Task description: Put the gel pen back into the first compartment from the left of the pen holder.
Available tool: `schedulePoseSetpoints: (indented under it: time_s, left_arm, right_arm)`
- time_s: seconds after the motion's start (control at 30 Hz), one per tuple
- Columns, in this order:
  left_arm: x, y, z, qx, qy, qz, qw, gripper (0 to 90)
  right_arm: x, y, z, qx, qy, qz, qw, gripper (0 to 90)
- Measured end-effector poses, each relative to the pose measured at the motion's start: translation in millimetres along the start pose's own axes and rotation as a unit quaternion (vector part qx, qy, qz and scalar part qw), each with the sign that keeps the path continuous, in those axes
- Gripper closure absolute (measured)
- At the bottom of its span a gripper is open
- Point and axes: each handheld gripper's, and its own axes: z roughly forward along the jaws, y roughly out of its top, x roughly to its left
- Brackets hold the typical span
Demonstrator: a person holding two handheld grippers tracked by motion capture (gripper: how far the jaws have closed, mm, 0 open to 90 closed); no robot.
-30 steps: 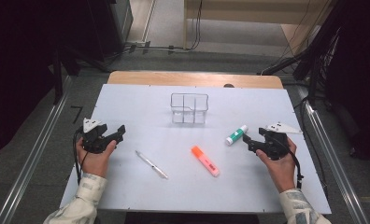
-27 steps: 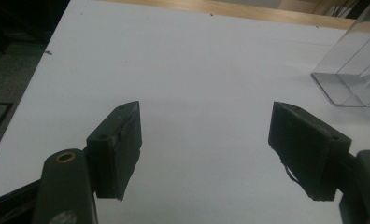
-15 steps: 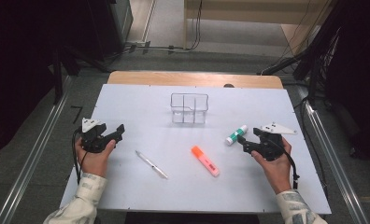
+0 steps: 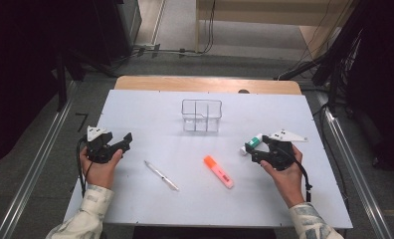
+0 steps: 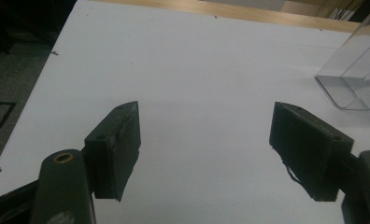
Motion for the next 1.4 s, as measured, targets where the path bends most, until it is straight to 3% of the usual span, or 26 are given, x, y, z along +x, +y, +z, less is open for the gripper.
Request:
schedulePoseSetpoints:
  time_s: [0.7, 1.07, 1.4]
  left_arm:
    - [1.4, 0.6, 1.7, -0.002, 0.002, -0.005, 1.0, 25.2]
    - [1.5, 0.4, 3.1, 0.0, 0.002, -0.005, 1.0, 25.1]
    - [1.8, 0.8, 2.6, -0.002, 0.003, -0.006, 1.0, 25.1]
  right_arm:
    - [33.0, 6.1, 19.8, 0.009, 0.03, -0.024, 0.9992, 25.2]
    - [58.0, 11.0, 34.4, 0.015, 0.047, -0.051, 0.9975, 25.3]
    - [77.3, 12.4, 44.5, 0.021, 0.062, -0.061, 0.996, 25.5]
